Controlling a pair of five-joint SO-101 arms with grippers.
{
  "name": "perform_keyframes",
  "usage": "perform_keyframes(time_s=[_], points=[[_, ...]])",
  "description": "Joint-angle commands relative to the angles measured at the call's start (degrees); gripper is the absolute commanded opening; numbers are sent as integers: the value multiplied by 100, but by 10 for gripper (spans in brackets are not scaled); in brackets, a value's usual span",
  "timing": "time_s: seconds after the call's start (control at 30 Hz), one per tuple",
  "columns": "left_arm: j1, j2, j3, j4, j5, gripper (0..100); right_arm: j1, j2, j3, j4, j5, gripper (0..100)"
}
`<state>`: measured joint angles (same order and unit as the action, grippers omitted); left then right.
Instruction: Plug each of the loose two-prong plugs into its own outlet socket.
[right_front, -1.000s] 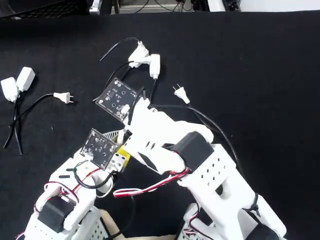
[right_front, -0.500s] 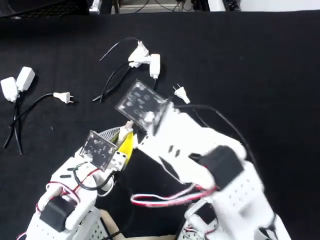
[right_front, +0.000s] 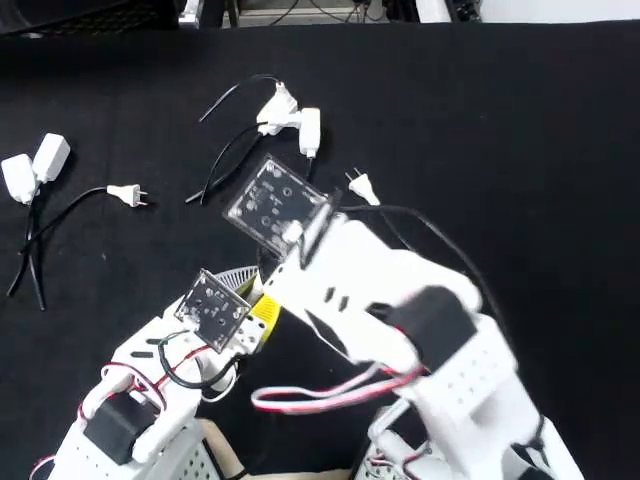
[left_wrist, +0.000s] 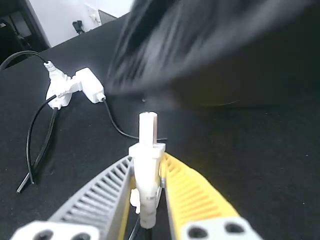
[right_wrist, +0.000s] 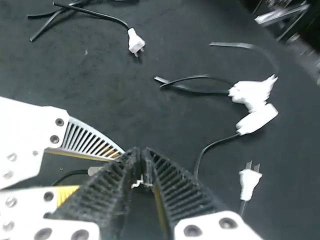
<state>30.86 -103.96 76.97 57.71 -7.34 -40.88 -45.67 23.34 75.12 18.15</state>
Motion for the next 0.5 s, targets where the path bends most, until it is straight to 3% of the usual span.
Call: perform_keyframes(time_s=[0.0, 0.27, 0.47], points=[[57, -44, -374, 114, 0, 28, -62, 22, 321, -299, -44, 12], [-286, -53, -523, 114, 9, 28, -62, 57, 708, -422, -44, 12], [-374, -53, -1130, 659, 9, 28, -62, 66, 1077, -686, -9, 12]])
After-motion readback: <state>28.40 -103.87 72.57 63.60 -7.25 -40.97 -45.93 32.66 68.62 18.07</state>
